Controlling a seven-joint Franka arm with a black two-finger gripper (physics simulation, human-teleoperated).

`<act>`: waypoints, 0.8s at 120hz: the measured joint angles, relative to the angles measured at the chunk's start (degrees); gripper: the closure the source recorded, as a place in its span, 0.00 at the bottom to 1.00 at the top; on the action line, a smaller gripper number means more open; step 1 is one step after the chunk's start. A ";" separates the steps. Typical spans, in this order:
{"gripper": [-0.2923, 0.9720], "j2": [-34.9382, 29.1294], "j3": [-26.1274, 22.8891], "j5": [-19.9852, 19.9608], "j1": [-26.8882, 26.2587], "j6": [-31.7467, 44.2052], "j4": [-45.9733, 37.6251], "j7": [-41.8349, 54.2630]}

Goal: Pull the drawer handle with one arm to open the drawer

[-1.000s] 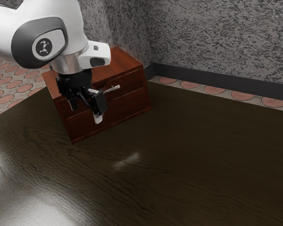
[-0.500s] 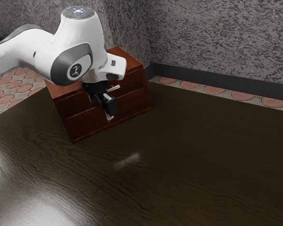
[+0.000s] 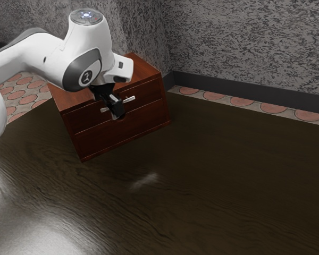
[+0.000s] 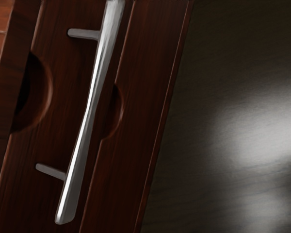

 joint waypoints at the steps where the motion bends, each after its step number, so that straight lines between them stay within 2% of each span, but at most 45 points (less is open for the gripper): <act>1: 0.23 0.11 0.00 0.07 0.00 0.13 0.01 0.01; 31: 0.23 5.14 -1.79 2.65 -0.04 2.98 1.83 1.30; 61: 0.23 9.04 -1.68 2.63 0.78 4.66 7.30 2.42; 96: 0.23 11.71 -1.90 1.42 1.74 5.38 8.68 4.06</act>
